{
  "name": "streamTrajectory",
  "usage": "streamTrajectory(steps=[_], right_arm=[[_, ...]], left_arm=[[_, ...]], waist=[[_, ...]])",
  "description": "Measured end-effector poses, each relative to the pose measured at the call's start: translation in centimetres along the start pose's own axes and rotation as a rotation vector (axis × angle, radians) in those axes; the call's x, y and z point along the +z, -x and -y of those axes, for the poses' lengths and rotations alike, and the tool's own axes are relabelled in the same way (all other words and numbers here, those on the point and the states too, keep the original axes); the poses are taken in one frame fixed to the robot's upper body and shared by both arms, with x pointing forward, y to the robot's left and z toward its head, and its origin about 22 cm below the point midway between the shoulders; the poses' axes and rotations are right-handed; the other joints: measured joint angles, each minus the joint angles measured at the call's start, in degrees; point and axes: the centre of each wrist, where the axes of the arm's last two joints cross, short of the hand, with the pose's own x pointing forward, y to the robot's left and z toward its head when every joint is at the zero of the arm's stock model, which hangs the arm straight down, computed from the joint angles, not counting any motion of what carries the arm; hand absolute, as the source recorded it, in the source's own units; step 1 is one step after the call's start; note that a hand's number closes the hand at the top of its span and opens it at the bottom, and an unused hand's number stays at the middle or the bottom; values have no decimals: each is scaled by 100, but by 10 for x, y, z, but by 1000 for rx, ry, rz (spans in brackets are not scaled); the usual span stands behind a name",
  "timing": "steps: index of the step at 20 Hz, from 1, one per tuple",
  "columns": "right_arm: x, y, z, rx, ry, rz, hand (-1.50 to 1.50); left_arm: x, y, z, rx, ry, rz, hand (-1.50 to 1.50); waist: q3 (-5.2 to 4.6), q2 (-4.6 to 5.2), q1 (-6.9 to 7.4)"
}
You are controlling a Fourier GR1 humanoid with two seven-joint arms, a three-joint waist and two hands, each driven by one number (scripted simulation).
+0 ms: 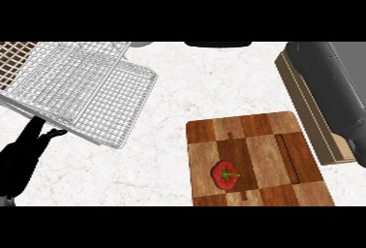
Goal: Pick the squash from the cutting board and place it in the cardboard box
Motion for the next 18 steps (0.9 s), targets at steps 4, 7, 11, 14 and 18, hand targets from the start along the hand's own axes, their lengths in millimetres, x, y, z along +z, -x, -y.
streamTrajectory(steps=[4, 7, 11, 14, 18], right_arm=[[-15, 18, 15, -7, 52, -55, 150], [-24, 36, 16, 13, 60, -87, 150], [-39, 61, 10, 50, 46, -115, 150], [-47, 82, 2, 49, 50, -113, 150], [-61, 114, -8, 44, 50, -105, 150]], left_arm=[[0, -3, 8, 15, 14, 3, 0], [1, -4, 11, 24, 16, -3, 0], [-1, -4, 12, 35, 26, 4, 0], [-1, -7, 15, 39, 30, -1, 0], [-2, -6, 16, 44, 32, 14, 0]], waist=[[6, 0, -26], [3, 4, -32], [14, 15, -2], [6, 27, 10], [7, 39, 28]])
